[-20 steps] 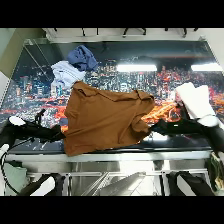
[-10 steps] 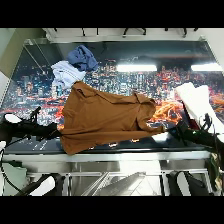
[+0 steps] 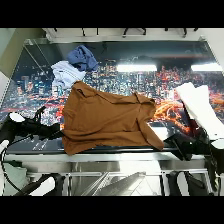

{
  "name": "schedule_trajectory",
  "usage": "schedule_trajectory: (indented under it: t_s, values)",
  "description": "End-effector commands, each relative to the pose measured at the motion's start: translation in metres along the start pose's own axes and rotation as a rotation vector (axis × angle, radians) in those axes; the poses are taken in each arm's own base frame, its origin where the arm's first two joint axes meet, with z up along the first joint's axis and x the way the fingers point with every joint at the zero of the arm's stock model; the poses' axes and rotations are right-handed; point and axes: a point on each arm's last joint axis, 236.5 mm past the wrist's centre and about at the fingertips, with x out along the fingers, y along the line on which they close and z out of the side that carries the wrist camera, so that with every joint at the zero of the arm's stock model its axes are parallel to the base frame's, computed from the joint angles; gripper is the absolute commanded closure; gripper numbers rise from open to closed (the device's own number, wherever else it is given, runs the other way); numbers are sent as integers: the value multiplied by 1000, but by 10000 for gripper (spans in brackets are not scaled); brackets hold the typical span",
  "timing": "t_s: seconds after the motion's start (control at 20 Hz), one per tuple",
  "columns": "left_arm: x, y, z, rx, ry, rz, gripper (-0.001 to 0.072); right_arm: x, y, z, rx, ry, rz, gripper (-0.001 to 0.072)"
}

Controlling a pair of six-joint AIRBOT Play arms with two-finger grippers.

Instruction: Fold the shirts.

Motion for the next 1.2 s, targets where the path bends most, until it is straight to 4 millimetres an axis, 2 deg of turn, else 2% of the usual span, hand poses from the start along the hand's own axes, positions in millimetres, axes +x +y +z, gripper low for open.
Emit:
schedule_trajectory:
  t_s: [0.0, 0.05, 0.15, 0.2, 0.25, 0.4, 0.55, 0.7, 0.75, 0.95, 1.15]
  values:
    - [0, -1, 0, 11, 1, -1, 694, -24, 4, -3, -77, 13, -47, 19]
    - [0, -1, 0, 11, 1, -1, 694, -34, 15, 4, -136, -18, -28, 26]
    - [0, -1, 0, 11, 1, -1, 694, -49, 55, 8, -291, -56, 84, 74]
    - [0, -1, 0, 11, 1, -1, 694, -50, 75, 1, -374, -41, 144, 74]
    - [0, -1, 0, 11, 1, -1, 694, -45, 84, -9, -430, -7, 158, 74]
    - [0, -1, 0, 10, 2, -3, 694, -12, 93, -22, -589, 41, 75, 75]
    - [0, -2, -1, 9, 7, -5, 694, 30, 103, -17, -683, 35, 2, 75]
    - [0, -2, -2, 8, 11, -6, 694, 69, 92, -10, -653, 97, -62, 88]
    - [0, -2, -3, 5, 12, -7, 694, 79, 85, -8, -638, 124, -83, 143]
    - [0, -3, -6, 0, 26, -10, 694, 100, 83, -18, -661, 192, -78, 143]
    - [0, -3, -6, 0, 28, -11, 694, 107, 90, -13, -659, 149, -75, 146]
